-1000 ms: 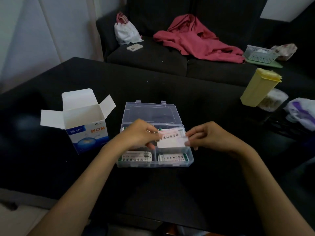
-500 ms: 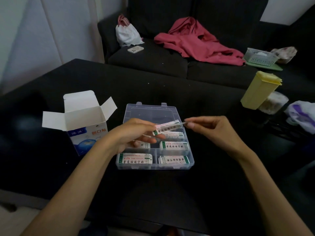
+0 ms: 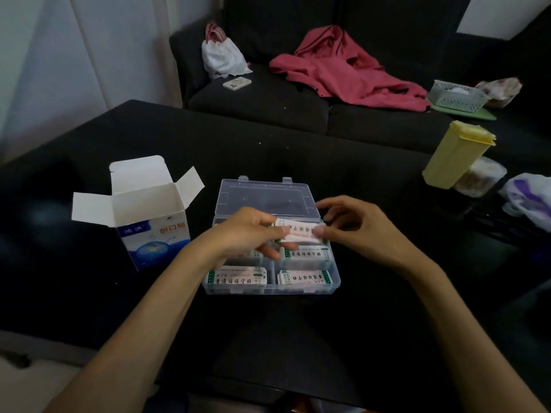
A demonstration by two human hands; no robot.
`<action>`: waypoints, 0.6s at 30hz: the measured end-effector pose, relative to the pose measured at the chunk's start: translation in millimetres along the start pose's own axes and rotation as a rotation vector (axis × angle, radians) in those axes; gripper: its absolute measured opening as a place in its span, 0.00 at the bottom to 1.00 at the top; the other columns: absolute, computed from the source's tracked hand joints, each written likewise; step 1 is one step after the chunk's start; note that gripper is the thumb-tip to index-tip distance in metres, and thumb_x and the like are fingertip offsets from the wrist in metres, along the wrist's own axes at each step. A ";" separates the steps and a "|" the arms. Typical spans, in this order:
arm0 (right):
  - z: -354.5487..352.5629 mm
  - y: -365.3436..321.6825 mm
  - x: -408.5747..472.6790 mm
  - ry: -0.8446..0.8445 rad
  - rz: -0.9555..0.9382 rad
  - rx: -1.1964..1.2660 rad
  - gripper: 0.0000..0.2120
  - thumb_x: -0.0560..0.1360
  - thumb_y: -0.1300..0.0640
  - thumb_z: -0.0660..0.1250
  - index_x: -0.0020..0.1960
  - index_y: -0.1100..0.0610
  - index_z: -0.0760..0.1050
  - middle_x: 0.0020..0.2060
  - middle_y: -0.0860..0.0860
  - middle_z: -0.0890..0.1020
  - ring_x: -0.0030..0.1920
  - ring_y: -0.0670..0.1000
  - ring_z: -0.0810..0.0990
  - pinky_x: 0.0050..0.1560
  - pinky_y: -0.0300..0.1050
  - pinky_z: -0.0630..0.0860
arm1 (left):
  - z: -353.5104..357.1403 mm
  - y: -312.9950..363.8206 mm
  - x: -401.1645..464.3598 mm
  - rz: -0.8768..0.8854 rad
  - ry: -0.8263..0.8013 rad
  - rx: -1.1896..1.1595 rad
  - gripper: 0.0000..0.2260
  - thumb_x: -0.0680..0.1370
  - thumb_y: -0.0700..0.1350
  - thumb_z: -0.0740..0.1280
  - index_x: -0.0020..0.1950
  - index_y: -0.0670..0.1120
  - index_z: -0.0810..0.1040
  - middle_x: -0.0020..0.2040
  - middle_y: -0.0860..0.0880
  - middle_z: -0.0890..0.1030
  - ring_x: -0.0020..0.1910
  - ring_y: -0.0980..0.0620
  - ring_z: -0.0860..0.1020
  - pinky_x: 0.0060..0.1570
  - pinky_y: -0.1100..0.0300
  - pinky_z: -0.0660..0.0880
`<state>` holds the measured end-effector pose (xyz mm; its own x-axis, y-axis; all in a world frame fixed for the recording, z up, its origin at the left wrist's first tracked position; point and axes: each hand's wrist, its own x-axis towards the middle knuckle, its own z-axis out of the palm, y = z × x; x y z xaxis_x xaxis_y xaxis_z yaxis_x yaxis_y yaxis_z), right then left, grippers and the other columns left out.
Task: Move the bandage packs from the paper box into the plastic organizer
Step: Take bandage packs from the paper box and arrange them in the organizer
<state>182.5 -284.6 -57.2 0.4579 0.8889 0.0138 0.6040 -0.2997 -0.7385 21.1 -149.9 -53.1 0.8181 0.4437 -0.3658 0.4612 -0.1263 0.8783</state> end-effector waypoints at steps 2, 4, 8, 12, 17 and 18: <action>0.7 0.6 0.6 -0.123 0.019 -0.011 0.19 0.73 0.52 0.69 0.61 0.41 0.70 0.53 0.42 0.76 0.52 0.42 0.77 0.48 0.39 0.76 | 5.1 -0.1 1.3 0.009 -0.043 0.024 0.07 0.80 0.45 0.63 0.54 0.45 0.78 0.46 0.52 0.84 0.23 0.63 0.73 0.22 0.73 0.66; 3.5 1.0 -0.9 -0.221 0.028 0.006 0.14 0.74 0.56 0.68 0.57 0.45 0.74 0.50 0.44 0.79 0.50 0.41 0.80 0.45 0.38 0.78 | 10.3 -3.2 4.5 0.013 -0.059 0.101 0.09 0.80 0.45 0.62 0.55 0.42 0.78 0.42 0.54 0.84 0.22 0.63 0.70 0.23 0.72 0.65; 7.4 3.7 -1.5 -0.265 0.072 -0.112 0.08 0.73 0.60 0.70 0.49 0.48 0.78 0.47 0.46 0.82 0.46 0.41 0.81 0.45 0.35 0.79 | 17.1 -8.9 8.5 0.009 -0.076 0.277 0.11 0.80 0.47 0.62 0.58 0.45 0.79 0.44 0.49 0.81 0.23 0.62 0.70 0.26 0.68 0.65; 16.2 5.4 1.0 -0.320 0.087 -0.308 0.07 0.73 0.57 0.70 0.48 0.46 0.80 0.50 0.46 0.83 0.48 0.41 0.80 0.52 0.41 0.79 | 9.8 -6.2 6.1 0.019 0.001 0.349 0.10 0.80 0.48 0.62 0.54 0.47 0.81 0.53 0.49 0.82 0.28 0.59 0.72 0.34 0.64 0.69; 30.2 3.0 1.9 -0.281 0.044 -0.543 0.05 0.71 0.50 0.72 0.47 0.44 0.82 0.47 0.42 0.83 0.48 0.43 0.79 0.51 0.46 0.79 | 6.5 -8.2 3.2 -0.026 0.015 0.421 0.10 0.80 0.46 0.62 0.46 0.47 0.82 0.44 0.52 0.83 0.37 0.58 0.76 0.35 0.63 0.69; 31.1 1.4 0.9 -0.259 0.033 -0.578 0.06 0.70 0.49 0.72 0.47 0.45 0.83 0.47 0.42 0.83 0.47 0.44 0.79 0.50 0.45 0.78 | 8.2 -9.2 3.3 -0.044 -0.005 0.472 0.10 0.80 0.47 0.62 0.47 0.48 0.82 0.42 0.53 0.81 0.37 0.58 0.76 0.37 0.62 0.70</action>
<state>163.5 -273.5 -79.2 0.3535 0.9091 -0.2202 0.8801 -0.4030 -0.2510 22.3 -154.6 -65.0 0.7953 0.4538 -0.4018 0.6003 -0.4974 0.6263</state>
